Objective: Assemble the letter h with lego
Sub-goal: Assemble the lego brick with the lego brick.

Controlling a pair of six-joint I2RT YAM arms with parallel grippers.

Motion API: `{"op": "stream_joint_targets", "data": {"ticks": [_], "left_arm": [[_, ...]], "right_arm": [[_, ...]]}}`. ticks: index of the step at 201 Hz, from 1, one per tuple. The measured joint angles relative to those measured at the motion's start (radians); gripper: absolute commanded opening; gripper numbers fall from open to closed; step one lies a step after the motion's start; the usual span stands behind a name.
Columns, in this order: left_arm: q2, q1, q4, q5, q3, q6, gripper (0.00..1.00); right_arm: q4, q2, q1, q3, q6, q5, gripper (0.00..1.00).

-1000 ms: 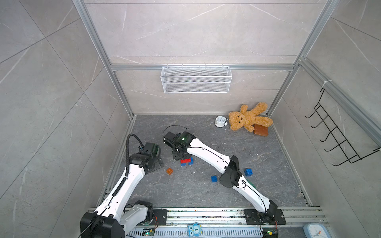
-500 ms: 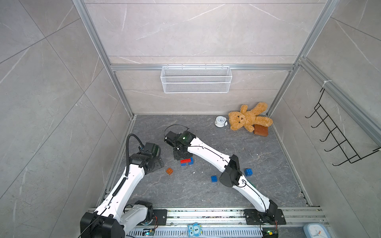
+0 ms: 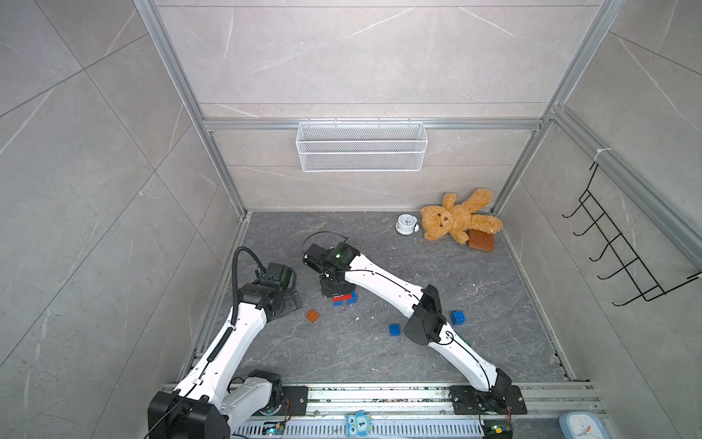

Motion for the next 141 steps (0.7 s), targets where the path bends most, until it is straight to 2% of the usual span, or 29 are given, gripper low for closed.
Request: {"op": "stream_joint_targets", "data": {"ticks": [141], "left_arm": [[0.000, -0.001, 0.000, 0.000, 0.000, 0.000, 0.98]], "right_arm": [[0.030, 0.000, 0.004, -0.026, 0.000, -0.007, 0.00]]}}
